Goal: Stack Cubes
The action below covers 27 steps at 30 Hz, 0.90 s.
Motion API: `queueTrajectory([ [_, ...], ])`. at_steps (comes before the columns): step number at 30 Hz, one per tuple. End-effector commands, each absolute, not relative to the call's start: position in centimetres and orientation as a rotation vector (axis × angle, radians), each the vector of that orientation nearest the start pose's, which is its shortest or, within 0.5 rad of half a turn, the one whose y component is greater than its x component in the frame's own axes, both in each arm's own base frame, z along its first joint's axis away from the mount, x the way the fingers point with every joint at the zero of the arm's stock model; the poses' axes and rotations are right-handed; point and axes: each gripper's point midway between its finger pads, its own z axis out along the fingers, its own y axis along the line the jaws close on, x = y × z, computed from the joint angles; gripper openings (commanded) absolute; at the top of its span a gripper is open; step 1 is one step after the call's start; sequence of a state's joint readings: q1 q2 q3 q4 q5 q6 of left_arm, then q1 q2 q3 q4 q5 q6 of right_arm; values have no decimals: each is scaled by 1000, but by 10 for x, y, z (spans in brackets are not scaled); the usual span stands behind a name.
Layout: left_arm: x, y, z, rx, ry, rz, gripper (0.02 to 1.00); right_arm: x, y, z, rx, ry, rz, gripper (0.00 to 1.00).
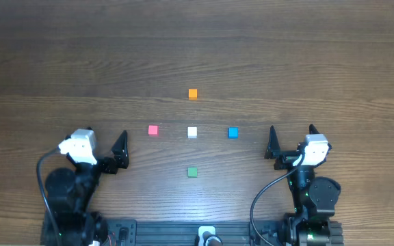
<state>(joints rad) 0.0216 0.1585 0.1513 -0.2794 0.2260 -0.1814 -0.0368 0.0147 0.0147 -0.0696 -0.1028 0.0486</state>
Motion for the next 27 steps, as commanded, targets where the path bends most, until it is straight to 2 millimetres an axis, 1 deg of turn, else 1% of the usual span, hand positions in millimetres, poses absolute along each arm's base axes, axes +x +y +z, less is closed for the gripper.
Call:
queueTrajectory([
  [1, 247, -48, 180, -25, 1938, -414, 996, 246, 7, 158, -8, 1640, 84, 993],
  [5, 263, -64, 185, -28, 2113, -490, 993, 246, 7, 158, -8, 1640, 84, 993],
  [8, 276, -79, 180, -2, 2267, -517, 996, 246, 7, 158, -7, 1640, 84, 993],
  [10, 283, -89, 174, 18, 2353, -517, 996, 246, 7, 158, -8, 1640, 84, 991],
  [13, 292, -101, 153, -13, 2489, -480, 993, 246, 7, 158, -8, 1640, 84, 991],
  [14, 295, -112, 136, -10, 2560, -455, 996, 246, 7, 158, -8, 1640, 84, 991],
  [16, 296, -119, 117, -32, 2627, -407, 996, 246, 7, 158, -8, 1640, 84, 991],
  [20, 296, -121, 82, -84, 2730, -291, 998, 246, 7, 158, -8, 1640, 84, 991],
  [24, 297, -126, 56, -88, 2792, -260, 987, 246, 7, 158, -8, 1640, 84, 993],
  [27, 298, -129, 44, -78, 2815, -251, 978, 246, 7, 158, -8, 1640, 84, 991],
])
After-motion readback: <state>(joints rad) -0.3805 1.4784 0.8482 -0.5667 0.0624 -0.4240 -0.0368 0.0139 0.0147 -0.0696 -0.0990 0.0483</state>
